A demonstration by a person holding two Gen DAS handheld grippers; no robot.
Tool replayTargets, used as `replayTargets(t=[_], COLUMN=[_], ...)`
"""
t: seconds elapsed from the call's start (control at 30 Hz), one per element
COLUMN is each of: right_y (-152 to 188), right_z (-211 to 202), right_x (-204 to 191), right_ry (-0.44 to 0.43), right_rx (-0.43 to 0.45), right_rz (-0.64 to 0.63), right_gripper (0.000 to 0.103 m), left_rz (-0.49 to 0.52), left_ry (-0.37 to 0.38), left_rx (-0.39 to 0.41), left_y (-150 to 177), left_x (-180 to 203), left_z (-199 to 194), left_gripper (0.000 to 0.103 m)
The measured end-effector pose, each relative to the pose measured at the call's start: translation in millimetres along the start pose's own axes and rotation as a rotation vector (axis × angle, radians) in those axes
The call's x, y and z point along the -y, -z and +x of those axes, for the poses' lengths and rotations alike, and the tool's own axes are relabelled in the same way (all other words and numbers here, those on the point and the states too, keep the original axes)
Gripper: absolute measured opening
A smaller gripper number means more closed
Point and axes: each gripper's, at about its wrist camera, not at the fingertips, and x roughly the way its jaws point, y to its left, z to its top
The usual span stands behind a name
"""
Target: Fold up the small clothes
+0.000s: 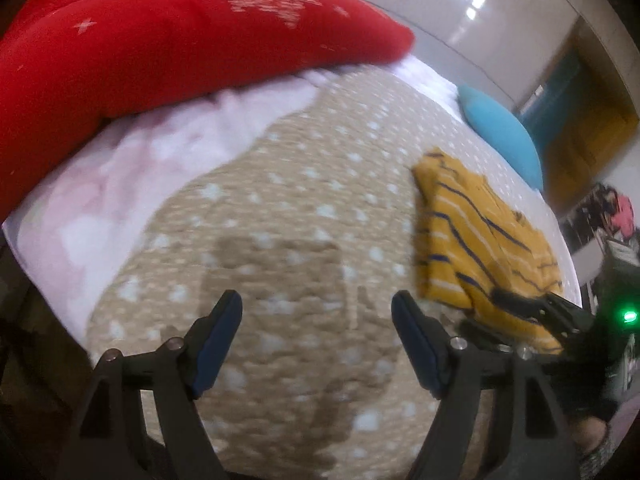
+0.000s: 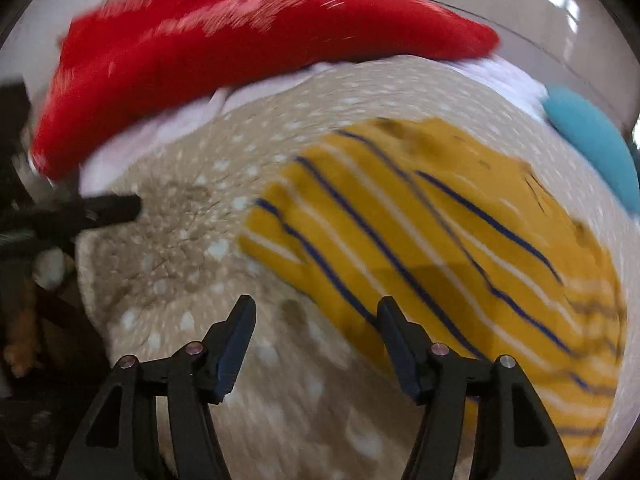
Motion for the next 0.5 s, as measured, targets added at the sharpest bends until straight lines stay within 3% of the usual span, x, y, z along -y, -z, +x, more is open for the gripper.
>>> replayTargets(t=[0.1,0.23,0.3,0.37,0.5], right_y=[-17.3,-39.1,-48.2,-52.0,-61.5], right_z=[29.4,51.2,61.7,65.9,49.0], right_x=[-25.7,-32.9,-33.6,-30.7,-16.9], right_ry=[0.104,0.205,0.258,0.255,0.165], right_rx=[-0.007,-0.002,0.001,-0.010,0.036], right_rz=[-0.070,-0.067,-0.063,-0.039,0.055], right_gripper=[0.068,0.066,0.055,0.015,0.008], left_rz=[-0.039,-0.073,-0.070,-0.057,-0.023], left_ry=[-0.003,0.001,-0.002,-0.005,-0.004], left_rx=[0.005,0.000,-0.002,0.003,0.015], left_y=[-1.5,-0.8,0.3,1.0,-1.5], left_x=[-16.6,-29.6,-28.4,-23.1,-5.9], left_z=[-0.2,0.1,-1.2,-4.4,-13.0], left_gripper=[0.077,0.077,0.077,0.077,0.077])
